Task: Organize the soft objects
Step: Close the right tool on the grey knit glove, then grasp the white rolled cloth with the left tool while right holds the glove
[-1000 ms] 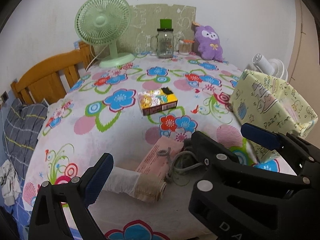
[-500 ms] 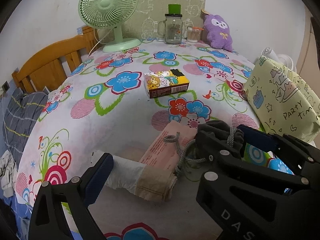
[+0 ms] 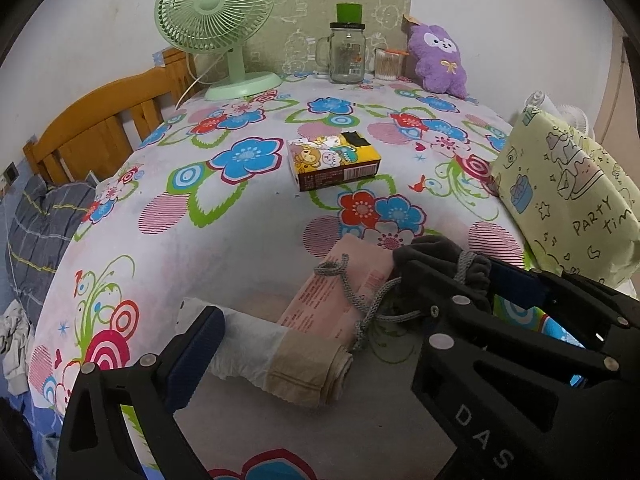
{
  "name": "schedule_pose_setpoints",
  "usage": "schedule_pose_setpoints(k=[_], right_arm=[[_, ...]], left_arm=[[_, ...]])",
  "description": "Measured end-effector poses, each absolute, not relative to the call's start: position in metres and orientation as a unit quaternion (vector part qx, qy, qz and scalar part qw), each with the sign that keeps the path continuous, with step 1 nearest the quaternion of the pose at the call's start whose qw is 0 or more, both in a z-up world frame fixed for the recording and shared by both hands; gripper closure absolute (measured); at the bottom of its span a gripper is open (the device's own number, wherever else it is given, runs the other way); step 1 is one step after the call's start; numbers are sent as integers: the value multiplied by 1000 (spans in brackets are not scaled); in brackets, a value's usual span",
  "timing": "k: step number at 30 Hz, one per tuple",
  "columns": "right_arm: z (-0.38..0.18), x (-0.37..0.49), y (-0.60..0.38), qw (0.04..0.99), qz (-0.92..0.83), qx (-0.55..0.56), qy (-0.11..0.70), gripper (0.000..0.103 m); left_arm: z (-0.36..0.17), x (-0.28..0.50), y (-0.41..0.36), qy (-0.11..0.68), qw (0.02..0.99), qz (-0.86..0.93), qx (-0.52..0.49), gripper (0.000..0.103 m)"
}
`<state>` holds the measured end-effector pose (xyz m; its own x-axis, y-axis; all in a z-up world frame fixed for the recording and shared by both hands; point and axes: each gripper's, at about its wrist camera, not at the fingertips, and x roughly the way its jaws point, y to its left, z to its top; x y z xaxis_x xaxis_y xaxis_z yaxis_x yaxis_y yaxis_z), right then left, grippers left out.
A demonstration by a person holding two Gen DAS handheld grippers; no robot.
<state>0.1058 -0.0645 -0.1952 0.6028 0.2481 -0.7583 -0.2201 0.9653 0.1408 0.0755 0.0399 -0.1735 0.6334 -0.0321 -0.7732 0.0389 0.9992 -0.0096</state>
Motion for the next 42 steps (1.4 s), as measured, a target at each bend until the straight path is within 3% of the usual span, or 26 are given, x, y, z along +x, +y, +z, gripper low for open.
schedule_pose_setpoints(k=[14, 26, 31, 34, 37, 39, 42], right_arm=[[-174, 86, -54, 915, 128, -1, 383, 63], [-178, 80, -41, 912, 134, -13, 387, 63], [-183, 83, -40, 911, 126, -14, 393, 63], [-184, 86, -41, 911, 121, -12, 393, 63], [-185, 90, -43, 911, 117, -8, 396, 63], [-184, 92, -44, 911, 115, -6, 395, 63], [-183, 93, -46, 912, 112, -5, 394, 63]], left_arm=[[-160, 61, 53, 398, 917, 15, -2, 2], [-178, 58, 76, 437, 897, 23, -60, 6], [-182, 60, 78, 435, 898, 22, -63, 16], [-181, 62, 77, 429, 901, 17, -61, 28], [-179, 65, 75, 426, 903, 6, -58, 44], [-178, 67, 72, 425, 903, -5, -58, 61], [-176, 69, 68, 425, 903, -11, -53, 74]])
